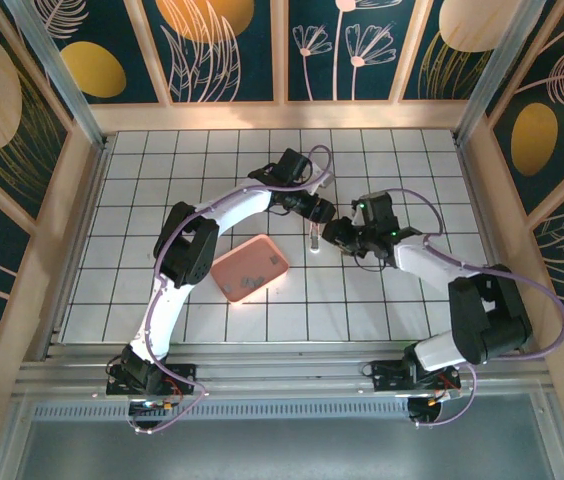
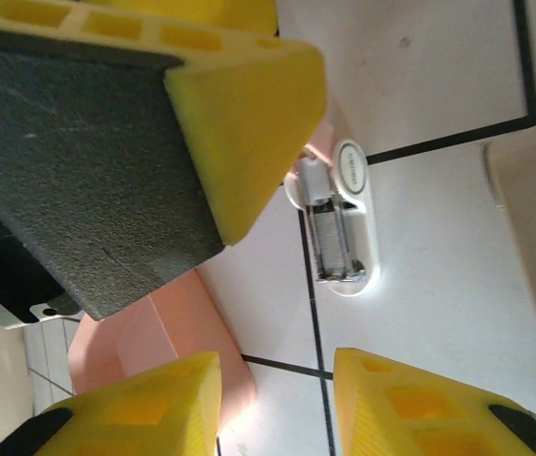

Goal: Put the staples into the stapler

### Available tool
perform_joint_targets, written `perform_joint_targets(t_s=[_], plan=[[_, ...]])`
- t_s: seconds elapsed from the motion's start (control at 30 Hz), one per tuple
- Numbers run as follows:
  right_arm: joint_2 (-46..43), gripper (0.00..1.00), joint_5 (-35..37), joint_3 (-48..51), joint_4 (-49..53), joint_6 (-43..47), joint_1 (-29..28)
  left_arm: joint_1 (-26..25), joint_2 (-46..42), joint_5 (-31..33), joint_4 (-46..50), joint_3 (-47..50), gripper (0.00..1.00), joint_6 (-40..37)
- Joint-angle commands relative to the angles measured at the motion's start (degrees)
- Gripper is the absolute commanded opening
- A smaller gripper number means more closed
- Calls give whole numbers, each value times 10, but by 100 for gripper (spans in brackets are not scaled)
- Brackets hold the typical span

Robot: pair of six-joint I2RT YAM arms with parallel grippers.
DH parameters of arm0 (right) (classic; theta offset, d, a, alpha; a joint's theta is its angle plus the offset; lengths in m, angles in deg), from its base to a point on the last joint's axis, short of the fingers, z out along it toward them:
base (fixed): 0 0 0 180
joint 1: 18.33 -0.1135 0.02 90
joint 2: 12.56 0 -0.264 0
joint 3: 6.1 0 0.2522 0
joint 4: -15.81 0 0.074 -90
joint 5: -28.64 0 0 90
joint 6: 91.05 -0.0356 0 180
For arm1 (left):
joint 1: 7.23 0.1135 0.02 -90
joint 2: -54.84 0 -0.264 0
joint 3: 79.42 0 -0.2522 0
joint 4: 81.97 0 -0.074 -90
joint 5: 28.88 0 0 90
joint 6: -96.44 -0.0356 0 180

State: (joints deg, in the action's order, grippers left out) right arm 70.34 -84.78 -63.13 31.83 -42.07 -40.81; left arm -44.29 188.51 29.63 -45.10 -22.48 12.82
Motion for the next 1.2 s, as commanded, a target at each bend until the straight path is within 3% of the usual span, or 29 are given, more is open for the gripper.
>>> perform_joint_targets(t_s=[0.0, 0.5, 0.93, 1.17], plan=[[13, 36, 16, 24, -44, -47, -14, 3, -21, -25, 2, 15, 58, -15], [40, 31, 34, 61, -74, -61, -16, 4, -75, -69, -24, 98, 52, -41], [-14, 32, 47, 51, -23, -50, -9, 3, -93, -104, -37, 156, 50, -43], [-35, 35, 51, 28, -5, -46, -10, 2, -121, -88, -54, 190, 53, -34]])
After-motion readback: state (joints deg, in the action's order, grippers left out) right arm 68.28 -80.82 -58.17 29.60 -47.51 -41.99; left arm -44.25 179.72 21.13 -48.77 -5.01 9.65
